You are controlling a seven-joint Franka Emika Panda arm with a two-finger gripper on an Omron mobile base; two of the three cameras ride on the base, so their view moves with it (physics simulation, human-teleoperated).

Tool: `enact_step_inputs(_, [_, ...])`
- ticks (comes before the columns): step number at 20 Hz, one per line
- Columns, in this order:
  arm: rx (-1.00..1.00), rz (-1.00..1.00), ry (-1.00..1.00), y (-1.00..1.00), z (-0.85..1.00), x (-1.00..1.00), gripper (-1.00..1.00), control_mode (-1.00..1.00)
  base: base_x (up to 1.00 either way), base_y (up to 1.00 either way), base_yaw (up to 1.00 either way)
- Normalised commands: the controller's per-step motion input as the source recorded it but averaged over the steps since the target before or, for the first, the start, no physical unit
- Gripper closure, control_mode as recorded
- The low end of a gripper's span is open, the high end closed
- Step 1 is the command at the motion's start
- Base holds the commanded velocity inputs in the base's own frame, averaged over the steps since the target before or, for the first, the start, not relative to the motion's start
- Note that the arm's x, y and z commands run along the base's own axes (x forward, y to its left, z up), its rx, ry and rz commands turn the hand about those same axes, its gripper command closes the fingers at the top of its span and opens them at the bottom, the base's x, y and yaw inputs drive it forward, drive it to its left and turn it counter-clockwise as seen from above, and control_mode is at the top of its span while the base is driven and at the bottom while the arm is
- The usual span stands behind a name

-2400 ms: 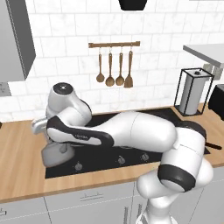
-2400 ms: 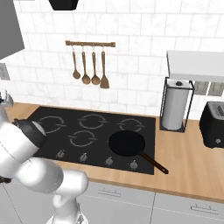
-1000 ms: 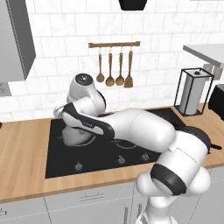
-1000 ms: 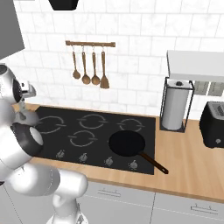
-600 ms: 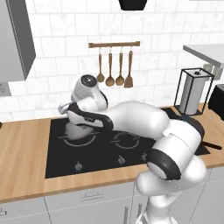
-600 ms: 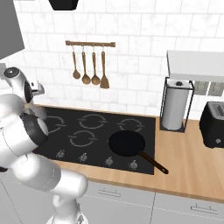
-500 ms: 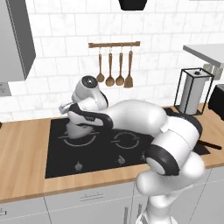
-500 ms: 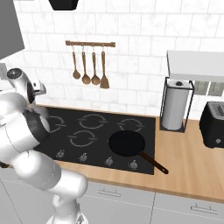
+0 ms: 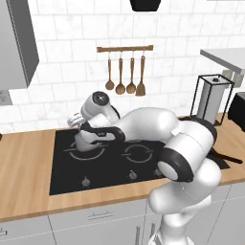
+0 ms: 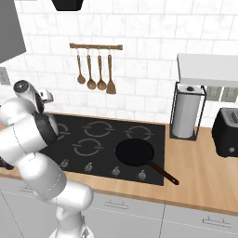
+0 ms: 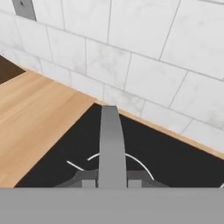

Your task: Pick the kettle from the counter and place it on a stove burner. Then turn the burner on.

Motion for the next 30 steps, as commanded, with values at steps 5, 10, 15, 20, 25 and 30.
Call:
enact_step_inputs(5, [0.02, 0.0, -0.13, 0.0, -0.37, 0.0, 1.0, -1.0, 0.0, 0.0, 0.0])
enact_step_inputs(10, [0.02, 0.0, -0.14, 0.0, -0.29, 0.0, 1.0, -1.0, 0.0, 0.0, 0.0])
enact_step_inputs(15, [0.03, 0.0, -0.15, 0.0, -0.2, 0.0, 1.0, -1.0, 0.0, 0.0, 0.0])
enact_step_inputs(20, [0.04, 0.0, -0.03, 0.0, 0.0, 0.08, 1.0, -1.0, 0.0, 0.0, 0.0])
enact_step_inputs(25, [0.0, 0.0, 0.03, 0.0, 0.0, 0.15, 1.0, -1.0, 0.0, 0.0, 0.0])
enact_step_inputs(30, [0.01, 0.0, 0.04, 0.0, 0.0, 0.14, 1.0, -1.0, 0.0, 0.0, 0.0])
